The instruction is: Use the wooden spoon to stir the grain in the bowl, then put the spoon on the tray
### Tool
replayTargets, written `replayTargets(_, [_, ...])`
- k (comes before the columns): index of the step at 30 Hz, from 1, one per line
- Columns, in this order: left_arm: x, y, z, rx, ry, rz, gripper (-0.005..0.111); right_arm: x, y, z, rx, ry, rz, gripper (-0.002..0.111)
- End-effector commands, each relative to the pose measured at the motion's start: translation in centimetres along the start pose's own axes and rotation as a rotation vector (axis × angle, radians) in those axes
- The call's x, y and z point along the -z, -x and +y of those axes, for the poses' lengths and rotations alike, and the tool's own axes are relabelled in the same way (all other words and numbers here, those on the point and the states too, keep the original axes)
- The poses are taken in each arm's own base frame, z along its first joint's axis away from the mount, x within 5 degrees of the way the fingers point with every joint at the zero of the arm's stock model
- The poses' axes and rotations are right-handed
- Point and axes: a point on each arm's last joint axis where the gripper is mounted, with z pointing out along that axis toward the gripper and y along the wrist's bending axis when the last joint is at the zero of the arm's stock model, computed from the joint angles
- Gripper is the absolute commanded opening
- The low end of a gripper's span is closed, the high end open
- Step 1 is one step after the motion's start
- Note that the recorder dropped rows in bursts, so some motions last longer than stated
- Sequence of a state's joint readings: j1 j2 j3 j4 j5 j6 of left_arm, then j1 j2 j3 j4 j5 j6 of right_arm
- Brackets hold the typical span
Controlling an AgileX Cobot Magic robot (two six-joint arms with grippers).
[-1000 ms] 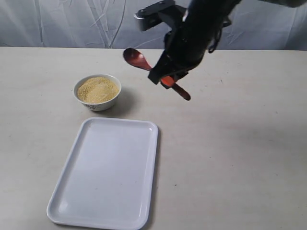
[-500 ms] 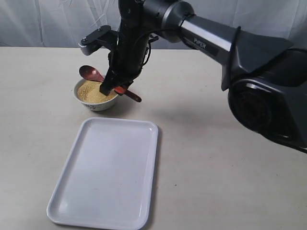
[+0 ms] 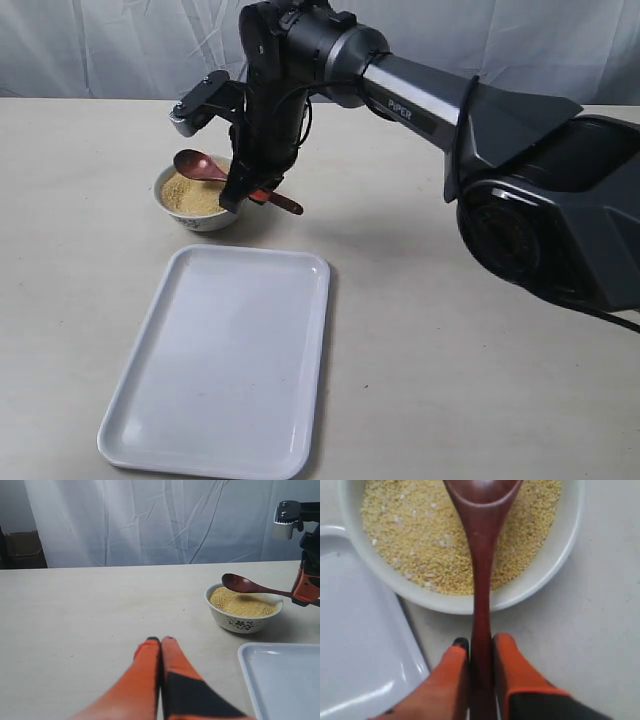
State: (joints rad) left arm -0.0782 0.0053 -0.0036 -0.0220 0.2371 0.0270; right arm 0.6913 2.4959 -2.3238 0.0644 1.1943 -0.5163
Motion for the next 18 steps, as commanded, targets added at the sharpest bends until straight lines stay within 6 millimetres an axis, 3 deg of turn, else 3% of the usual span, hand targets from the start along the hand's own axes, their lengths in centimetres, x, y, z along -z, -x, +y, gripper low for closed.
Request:
replayTargets(1, [0.0, 0.0, 0.0, 0.0, -0.003, -0.007, 0.0, -0.4, 0.3, 0.1, 0.02, -0.022, -0.017, 0.027])
replayTargets(7, [0.0, 0.0, 0.0, 0.0, -0.003, -0.007, 0.0, 0.8, 0.8, 0.1, -0.006, -0.039, -0.055, 0.04])
replayTargets(9, [0.0, 0.0, 0.0, 0.0, -0.003, -0.007, 0.0, 2.5, 1.0, 0.0, -0.064, -0.051, -0.081, 0.05])
replayTargets(10, [0.0, 0.0, 0.0, 0.0, -0.003, -0.007, 0.0, 4.5, 1.2, 0.1, -0.104, -0.054, -0.103, 0.052])
replayTargets(15, [0.0, 0.0, 0.0, 0.0, -0.003, -0.007, 0.0, 9.4, 1.3, 0.6, -0.367, 0.032, -0.176, 0.049])
replayTargets(18, [0.0, 0.0, 0.0, 0.0, -0.003, -0.007, 0.0, 9.7, 1.3, 0.7, -0.474, 0.058, -0.183, 0.049])
